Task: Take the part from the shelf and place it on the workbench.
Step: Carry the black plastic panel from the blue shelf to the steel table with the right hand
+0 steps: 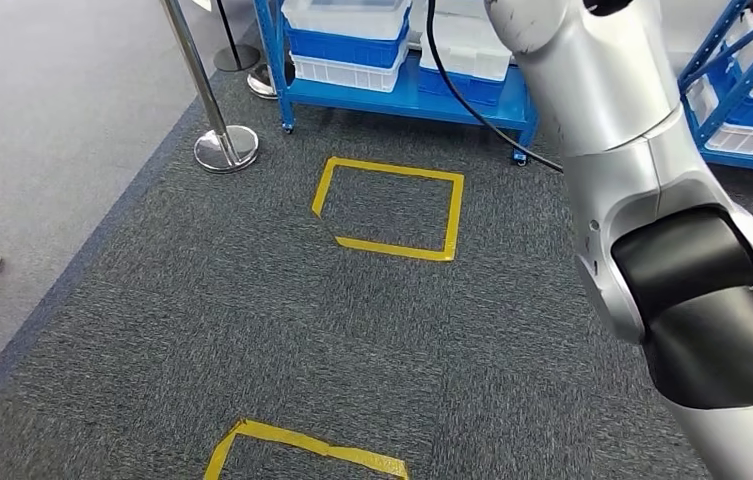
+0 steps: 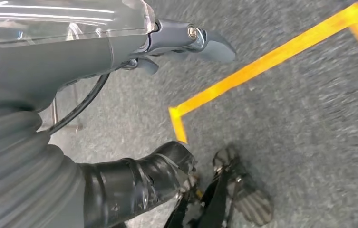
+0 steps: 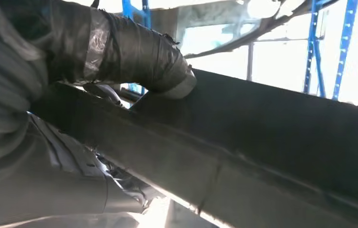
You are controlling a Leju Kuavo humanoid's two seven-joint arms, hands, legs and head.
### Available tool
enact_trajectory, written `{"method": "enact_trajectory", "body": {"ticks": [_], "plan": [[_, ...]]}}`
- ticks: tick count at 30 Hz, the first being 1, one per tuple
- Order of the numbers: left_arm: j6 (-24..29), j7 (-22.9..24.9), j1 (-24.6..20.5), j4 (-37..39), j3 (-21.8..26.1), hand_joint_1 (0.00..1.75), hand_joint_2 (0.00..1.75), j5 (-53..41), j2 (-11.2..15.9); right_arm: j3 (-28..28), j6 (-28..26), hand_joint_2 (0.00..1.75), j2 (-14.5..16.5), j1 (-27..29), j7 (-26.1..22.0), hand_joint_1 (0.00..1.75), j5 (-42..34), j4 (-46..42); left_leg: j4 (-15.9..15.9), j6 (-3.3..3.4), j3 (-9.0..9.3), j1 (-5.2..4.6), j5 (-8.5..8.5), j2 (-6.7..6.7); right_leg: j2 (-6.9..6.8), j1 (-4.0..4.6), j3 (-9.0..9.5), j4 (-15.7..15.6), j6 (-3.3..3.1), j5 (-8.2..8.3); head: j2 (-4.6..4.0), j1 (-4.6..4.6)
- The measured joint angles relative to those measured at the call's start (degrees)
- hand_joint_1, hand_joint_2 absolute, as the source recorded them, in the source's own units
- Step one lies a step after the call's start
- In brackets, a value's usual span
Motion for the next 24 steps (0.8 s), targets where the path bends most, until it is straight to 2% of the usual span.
{"method": "enact_trajectory", "body": {"ticks": [1, 2, 4, 5, 6, 7, 8, 9, 11, 12, 13, 15, 16, 17, 19, 20, 21, 22, 23, 24], "plan": [[0.0, 0.0, 0.1, 0.0, 0.0, 0.0, 1.75, 0.0, -0.1, 0.0, 0.0, 1.75, 0.1, 0.0, 0.0, 1.75, 0.0, 0.0, 0.5, -0.32, -0.33, -0.07, -0.34, 0.62, -0.63, -0.12, 0.17, -0.3, -0.38, 0.19, 0.0, -0.05], [0.0, 0.0, 0.1, 0.0, 0.0, 0.0, 1.75, 0.1, -0.1, 0.0, 0.0, 1.75, 0.2, -0.1, 0.0, 1.75, 0.0, 0.0, 2.0, -0.64, -1.07, -0.12, -1.24, 1.8, -1.28, -0.25, 0.34, -0.7, -0.72, 0.38, 0.0, -0.09], [0.0, 0.0, 0.0, 0.0, 0.1, 0.0, 1.75, 0.1, -0.2, 0.1, 0.0, 1.75, 0.3, -0.4, 0.0, 1.75, 0.0, 0.0, 8.0, -1.28, -3.91, -0.08, -4.28, 4.76, -2.45, -0.2, 0.54, -1.0, -1.06, 0.54, 0.0, -0.2], [0.0, 0.0, -0.1, 0.0, 0.1, 0.0, 1.75, 0.2, -0.1, 0.1, 0.0, 1.75, 0.3, -0.4, -0.1, 1.75, 0.0, 0.0, 11.5, -1.5, -5.6, 0.02, -5.6, 5.5, -3.09, -0.13, 0.55, -1.0, -1.11, 0.53, 0.0, -0.2], [0.0, -0.1, -0.1, 0.0, 0.2, 0.0, 1.75, 0.2, -0.1, 0.2, 0.0, 1.75, 0.3, -0.4, -0.1, 1.75, 0.0, 0.0, 13.9, -1.59, -6.78, 0.07, -6.19, 5.83, -3.73, -0.08, 0.54, -1.0, -1.13, 0.51, 0.0, -0.21], [0.0, -0.1, -0.1, 0.0, 0.2, 0.0, 1.75, 0.2, -0.1, 0.3, 0.0, 1.75, 0.4, -0.4, -0.1, 1.75, 0.0, 0.0, 14.3, -1.56, -7.04, 0.08, -5.83, 5.98, -4.38, -0.03, 0.55, -1.0, -1.14, 0.48, 0.0, -0.21], [-0.1, -0.2, -0.1, 0.0, 0.2, 0.0, 1.75, 0.2, -0.1, 0.4, 0.0, 1.75, 0.5, -0.4, -0.1, 1.75, 0.0, 0.0, 12.5, -1.4, -6.12, 0.06, -4.5, 6.13, -5.0, 0.05, 0.58, -1.0, -1.14, 0.44, 0.0, -0.21], [-0.1, -0.3, -0.1, 0.0, 0.2, 0.0, 1.75, 0.3, -0.1, 0.4, 0.0, 1.75, 0.6, -0.4, -0.1, 1.75, 0.0, 0.0, 8.9, -1.09, -4.2, -0.03, -2.65, 6.61, -5.58, 0.16, 0.65, -1.0, -1.13, 0.4, 0.0, -0.21], [-0.3, -0.7, -0.2, 0.0, 0.2, 0.0, 1.75, 0.3, 0.0, 0.4, -0.1, 1.75, 0.7, -0.6, -0.1, 1.75, 0.0, 0.0, 1.4, -0.13, -0.25, -0.66, -0.22, 8.61, -6.71, 0.45, 0.85, -1.2, -0.99, 0.31, 0.0, -0.2], [-0.3, -0.8, -0.3, 0.0, 0.2, 0.0, 1.75, 0.3, 0.1, 0.5, -0.1, 1.75, 0.7, -0.6, -0.1, 1.75, 0.0, 0.1, -0.7, 0.33, 0.82, -0.99, 0.2, 9.29, -7.23, 0.55, 0.95, -1.3, -0.82, 0.29, 0.0, -0.19], [-0.4, -0.9, -0.3, 0.0, 0.2, 0.0, 1.75, 0.3, 0.2, 0.5, -0.1, 1.75, 0.7, -0.6, -0.1, 1.75, -0.1, 0.1, -1.5, 0.66, 1.12, -1.25, 0.14, 9.47, -7.76, 0.62, 1.04, -1.5, -0.6, 0.28, 0.0, -0.19], [-0.4, -1.0, -0.3, 0.0, 0.2, 0.0, 1.75, 0.3, 0.3, 0.6, -0.1, 1.75, 0.7, -0.6, -0.1, 1.75, -0.1, 0.1, -2.2, 1.19, 1.33, -1.15, 0.63, 8.31, -8.61, 0.7, 1.36, -1.9, -0.02, 0.27, 0.0, -0.19], [-0.4, -1.0, -0.2, 0.0, 0.3, 0.0, 1.75, 0.3, 0.3, 0.6, -0.2, 1.75, 0.7, -0.5, -0.1, 1.75, -0.1, 0.1, -2.8, 1.4, 1.66, -0.99, 1.01, 7.73, -8.14, 0.69, 1.41, -1.7, 0.26, -0.02, 0.0, -0.17], [-0.4, -1.0, -0.1, 0.0, 0.3, 0.0, 1.75, 0.3, 0.3, 0.6, -0.2, 1.75, 0.7, -0.6, -0.1, 1.75, -0.1, 0.1, -3.5, 1.67, 2.02, -0.81, 1.43, 7.22, -7.03, 0.66, 1.0, -0.6, 0.44, -0.89, 0.0, -0.15], [-0.4, -1.0, -0.1, 0.0, 0.3, 0.0, 1.75, 0.3, 0.3, 0.6, -0.3, 1.75, 0.6, -0.6, -0.1, 1.75, -0.1, 0.1, -4.2, 1.98, 2.35, -0.64, 1.93, 6.26, -4.15, 0.59, -1.51, 5.0, 0.52, -4.03, 0.0, -0.14], [-0.5, -1.0, -0.2, 0.0, 0.3, 0.0, 1.75, 0.3, 0.3, 0.7, -0.3, 1.75, 0.5, -0.4, -0.1, 1.75, -0.1, 0.2, -4.1, 2.12, 2.25, -0.64, 1.95, 5.73, -3.36, 0.61, -3.32, 8.7, 0.5, -5.68, 0.0, -0.14], [-0.5, -1.0, -0.2, 0.0, 0.3, 0.0, 1.75, 0.3, 0.3, 0.8, -0.4, 1.75, 0.4, -0.2, -0.1, 1.75, -0.1, 0.2, -3.9, 2.17, 2.12, -0.65, 1.91, 5.06, -3.07, 0.66, -4.76, 11.5, 0.53, -6.53, 0.0, -0.14], [-0.5, -1.0, -0.2, 0.0, 0.3, 0.0, 1.75, 0.3, 0.3, 0.9, -0.4, 1.75, 0.4, 0.0, -0.1, 1.75, -0.1, 0.2, -3.6, 2.19, 1.99, -0.64, 1.85, 4.33, -2.96, 0.68, -5.45, 12.7, 0.57, -6.41, 0.0, -0.14], [-0.5, -1.0, -0.3, 0.0, 0.3, 0.0, 1.75, 0.3, 0.3, 1.0, -0.4, 1.75, 0.4, 0.1, -0.1, 1.75, 0.0, 0.3, -3.3, 2.14, 1.85, -0.6, 1.78, 3.56, -2.89, 0.65, -5.06, 11.6, 0.57, -5.19, 0.0, -0.14], [-0.5, -1.0, -0.2, 0.0, 0.3, 0.0, 1.75, 0.4, 0.3, 1.1, -0.4, 1.75, 0.3, 0.2, -0.1, 1.75, 0.0, 0.3, -2.9, 2.0, 1.69, -0.56, 1.65, 2.76, -2.51, 0.58, -3.61, 8.4, 0.52, -3.16, 0.0, -0.14]]}}
